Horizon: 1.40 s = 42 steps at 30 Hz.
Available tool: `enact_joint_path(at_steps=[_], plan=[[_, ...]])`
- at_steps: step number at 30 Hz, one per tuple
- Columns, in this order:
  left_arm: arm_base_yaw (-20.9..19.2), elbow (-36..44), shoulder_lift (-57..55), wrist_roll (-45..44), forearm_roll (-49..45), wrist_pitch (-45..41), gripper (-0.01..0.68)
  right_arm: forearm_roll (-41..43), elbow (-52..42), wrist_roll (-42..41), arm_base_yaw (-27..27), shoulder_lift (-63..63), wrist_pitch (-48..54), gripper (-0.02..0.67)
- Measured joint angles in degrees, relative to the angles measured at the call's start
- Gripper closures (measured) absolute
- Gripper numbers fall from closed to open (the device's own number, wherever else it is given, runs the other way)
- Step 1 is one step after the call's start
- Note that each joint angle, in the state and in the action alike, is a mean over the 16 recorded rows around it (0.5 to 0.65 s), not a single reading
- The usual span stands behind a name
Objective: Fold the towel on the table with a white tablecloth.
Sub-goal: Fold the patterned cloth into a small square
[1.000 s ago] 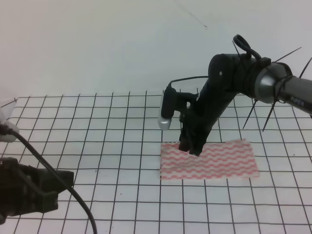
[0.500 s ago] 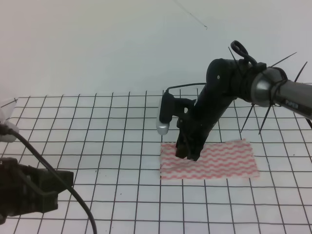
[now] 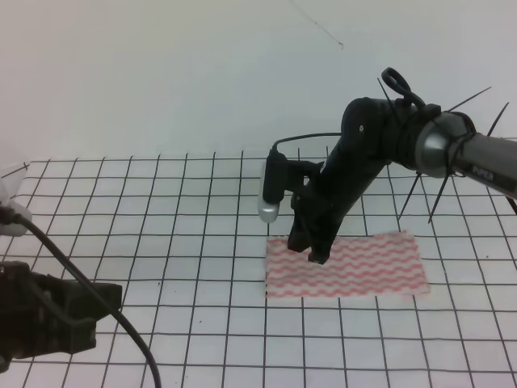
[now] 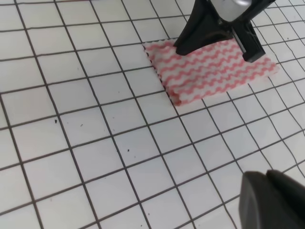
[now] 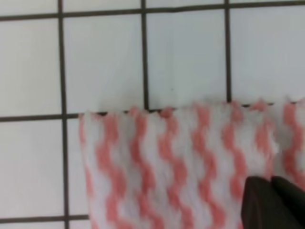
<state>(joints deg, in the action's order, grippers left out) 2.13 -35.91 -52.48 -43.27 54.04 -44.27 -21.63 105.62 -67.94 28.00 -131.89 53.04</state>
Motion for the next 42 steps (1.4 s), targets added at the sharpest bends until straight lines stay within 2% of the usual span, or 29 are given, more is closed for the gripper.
enact_joint_path(at_steps=[22, 26, 37, 42], plan=[[0.0, 0.0, 0.0, 0.18, -0.87, 0.0, 0.675, 0.36, 1.25, 0.12, 0.0, -0.05, -3.23, 0.643], [0.0, 0.0, 0.0, 0.18, -0.87, 0.0, 0.675, 0.77, 1.28, 1.0, 0.0, -0.08, -2.88, 0.612], [0.0, 0.0, 0.25, -0.41, -0.75, -0.15, 0.676, 2.19, 1.17, 5.43, -0.58, 4.06, 0.09, 0.463], [0.0, 0.0, 1.8, -1.12, -0.19, -0.55, 0.676, 2.79, -0.29, 7.94, -1.85, 9.76, 1.93, 0.437]])
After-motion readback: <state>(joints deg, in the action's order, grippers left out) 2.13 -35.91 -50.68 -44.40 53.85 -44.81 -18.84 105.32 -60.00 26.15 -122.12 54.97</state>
